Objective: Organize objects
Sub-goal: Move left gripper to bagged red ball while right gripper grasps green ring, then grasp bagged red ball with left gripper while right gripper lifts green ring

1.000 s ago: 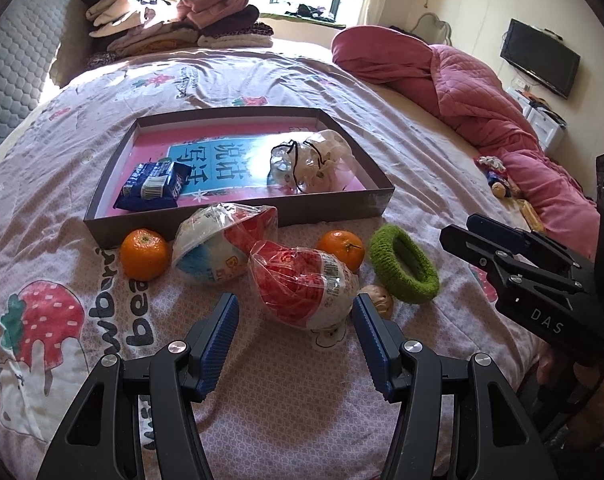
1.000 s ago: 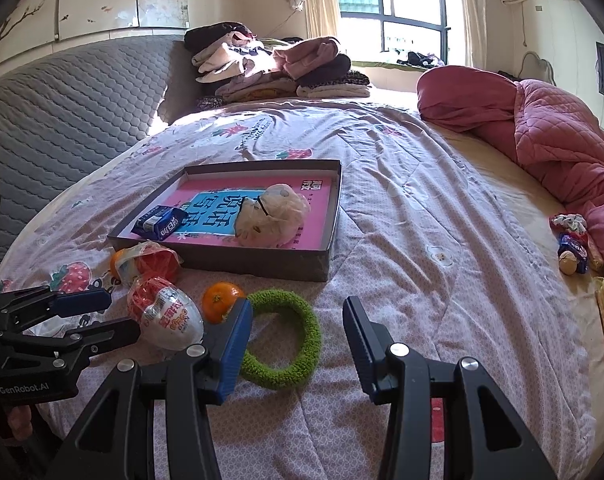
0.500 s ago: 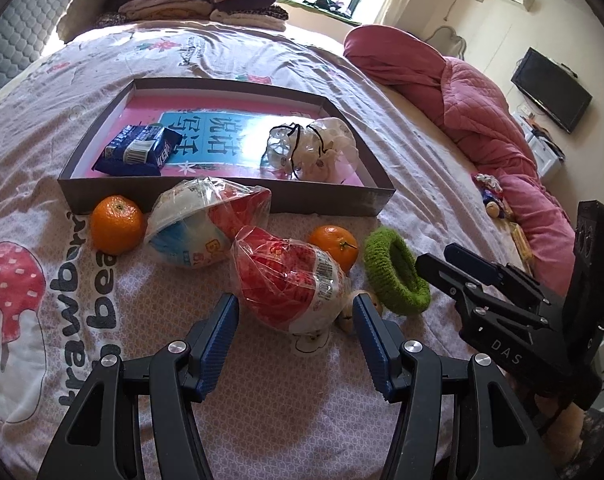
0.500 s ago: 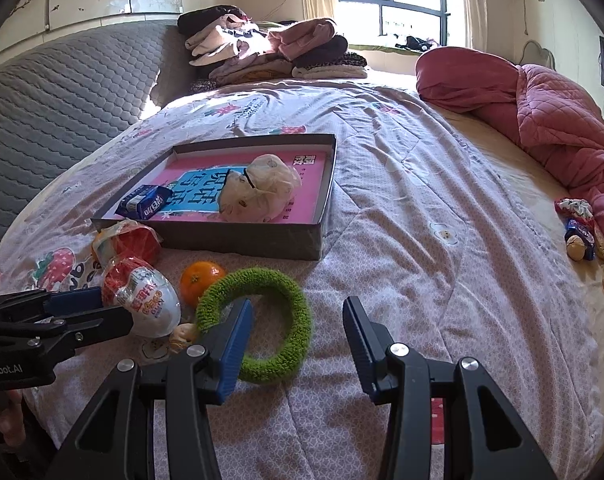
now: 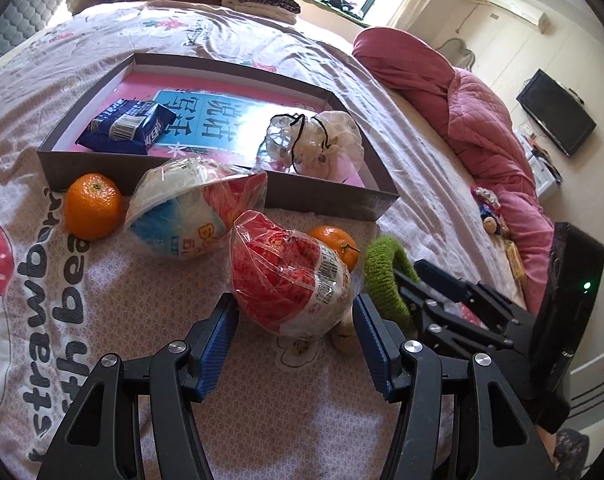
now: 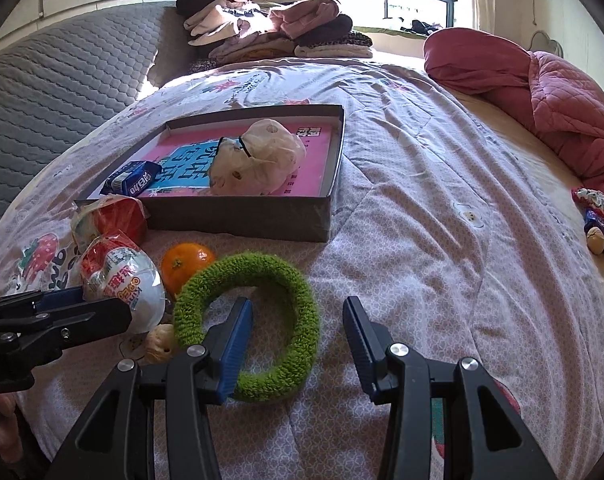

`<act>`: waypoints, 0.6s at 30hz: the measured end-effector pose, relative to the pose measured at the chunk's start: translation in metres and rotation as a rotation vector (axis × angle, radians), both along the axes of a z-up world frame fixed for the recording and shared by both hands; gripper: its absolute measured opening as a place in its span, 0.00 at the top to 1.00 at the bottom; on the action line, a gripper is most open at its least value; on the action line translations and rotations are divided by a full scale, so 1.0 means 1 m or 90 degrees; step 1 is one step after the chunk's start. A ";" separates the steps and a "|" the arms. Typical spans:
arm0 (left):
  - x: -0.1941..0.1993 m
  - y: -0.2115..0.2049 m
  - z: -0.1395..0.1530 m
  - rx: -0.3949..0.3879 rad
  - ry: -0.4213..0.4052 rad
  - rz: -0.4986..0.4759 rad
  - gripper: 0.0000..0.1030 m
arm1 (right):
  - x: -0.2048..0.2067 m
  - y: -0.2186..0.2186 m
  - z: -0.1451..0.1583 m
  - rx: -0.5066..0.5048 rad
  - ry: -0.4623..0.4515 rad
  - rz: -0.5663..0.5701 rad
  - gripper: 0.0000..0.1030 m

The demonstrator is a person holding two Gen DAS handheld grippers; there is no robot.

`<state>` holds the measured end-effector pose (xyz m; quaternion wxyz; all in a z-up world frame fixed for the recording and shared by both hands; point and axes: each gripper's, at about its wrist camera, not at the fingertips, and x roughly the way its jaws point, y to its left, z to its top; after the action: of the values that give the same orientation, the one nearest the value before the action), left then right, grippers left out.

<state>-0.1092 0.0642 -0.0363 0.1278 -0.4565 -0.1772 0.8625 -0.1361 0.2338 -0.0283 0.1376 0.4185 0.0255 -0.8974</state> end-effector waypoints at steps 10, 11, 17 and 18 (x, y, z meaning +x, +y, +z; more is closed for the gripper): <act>-0.010 -0.003 -0.005 0.083 -0.003 0.020 0.41 | -0.008 -0.001 -0.008 -0.022 -0.008 0.014 0.79; -0.010 -0.004 -0.005 0.090 -0.001 0.022 0.41 | -0.009 0.000 -0.009 -0.030 -0.011 0.013 0.81; -0.019 -0.009 -0.017 0.164 -0.011 0.022 0.42 | -0.010 0.002 -0.009 -0.040 -0.012 0.013 0.84; -0.019 -0.009 -0.019 0.169 -0.010 0.022 0.42 | -0.010 0.002 -0.009 -0.040 -0.011 0.013 0.84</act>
<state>-0.1282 0.0548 -0.0551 0.1703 -0.4395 -0.2985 0.8299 -0.1458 0.2354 -0.0370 0.1601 0.4216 0.0007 -0.8925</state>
